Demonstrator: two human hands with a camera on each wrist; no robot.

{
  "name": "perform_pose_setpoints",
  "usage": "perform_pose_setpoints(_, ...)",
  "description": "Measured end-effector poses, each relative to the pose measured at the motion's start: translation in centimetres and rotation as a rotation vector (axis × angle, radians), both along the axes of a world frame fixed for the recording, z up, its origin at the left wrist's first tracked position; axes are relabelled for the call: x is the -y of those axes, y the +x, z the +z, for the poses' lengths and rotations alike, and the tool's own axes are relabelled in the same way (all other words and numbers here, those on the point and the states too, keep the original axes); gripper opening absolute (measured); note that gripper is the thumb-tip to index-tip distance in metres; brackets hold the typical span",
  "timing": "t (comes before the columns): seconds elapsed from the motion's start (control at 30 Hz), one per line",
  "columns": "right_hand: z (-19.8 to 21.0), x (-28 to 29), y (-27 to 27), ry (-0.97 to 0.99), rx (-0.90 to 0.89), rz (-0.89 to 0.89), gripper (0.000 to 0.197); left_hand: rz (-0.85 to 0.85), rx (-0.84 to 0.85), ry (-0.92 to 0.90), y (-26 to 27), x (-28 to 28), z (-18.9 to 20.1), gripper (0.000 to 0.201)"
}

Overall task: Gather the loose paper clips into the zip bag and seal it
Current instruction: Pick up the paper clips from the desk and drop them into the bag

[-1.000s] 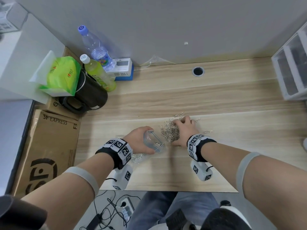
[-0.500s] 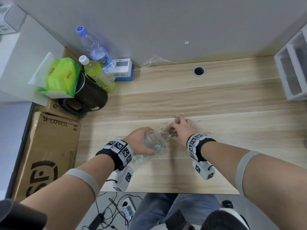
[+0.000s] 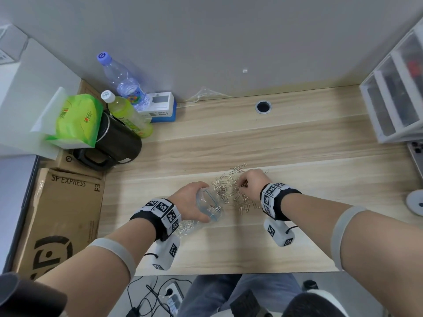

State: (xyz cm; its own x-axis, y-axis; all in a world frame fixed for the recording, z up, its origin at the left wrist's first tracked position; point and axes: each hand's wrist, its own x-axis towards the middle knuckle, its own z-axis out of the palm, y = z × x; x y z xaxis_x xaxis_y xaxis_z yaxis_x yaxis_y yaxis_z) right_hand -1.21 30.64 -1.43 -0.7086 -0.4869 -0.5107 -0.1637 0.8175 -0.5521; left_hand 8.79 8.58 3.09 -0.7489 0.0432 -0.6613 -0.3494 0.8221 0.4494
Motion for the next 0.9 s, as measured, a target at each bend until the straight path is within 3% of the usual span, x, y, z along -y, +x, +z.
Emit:
perform_pose_setpoints(0.17,2.1,0.6,-0.8,-0.143,0.115,-0.079,0.009,-0.027,0.017,-0.003,-0.2,-0.3,0.5,0.106)
perform_pose_setpoints(0.33,4.4,4.1,1.1,-0.246,0.215,-0.006,0.010,0.012,-0.011,0.036,-0.1,-0.2,0.6,0.104)
perform_pose_setpoints(0.47,4.6,6.6,4.2,-0.299,0.249,-0.010,0.010,0.060,-0.046,0.163,0.3,0.0,0.3,0.056)
perform_pose_setpoints(0.53,4.4,7.3,5.2,-0.324,0.356,0.029,0.017,0.084,-0.073,0.211,0.6,0.0,0.5,0.046)
perform_pose_setpoints(0.63,4.0,7.2,5.1,-0.322,0.491,0.043,0.023,0.128,-0.081,0.266,1.0,0.0,0.7,0.050)
perform_pose_setpoints(0.73,4.0,6.1,4.2,-0.358,0.590,-0.140,0.022,0.145,-0.063,0.222,1.4,0.5,0.1,0.057)
perform_pose_setpoints(0.8,3.5,4.9,3.0,-0.328,0.494,-0.251,0.020,0.126,-0.056,0.144,1.6,1.0,-0.5,0.080)
perform_pose_setpoints(0.9,2.4,1.9,0.5,-0.065,0.169,-0.269,0.022,0.091,-0.041,0.078,1.8,1.4,-0.8,0.102)
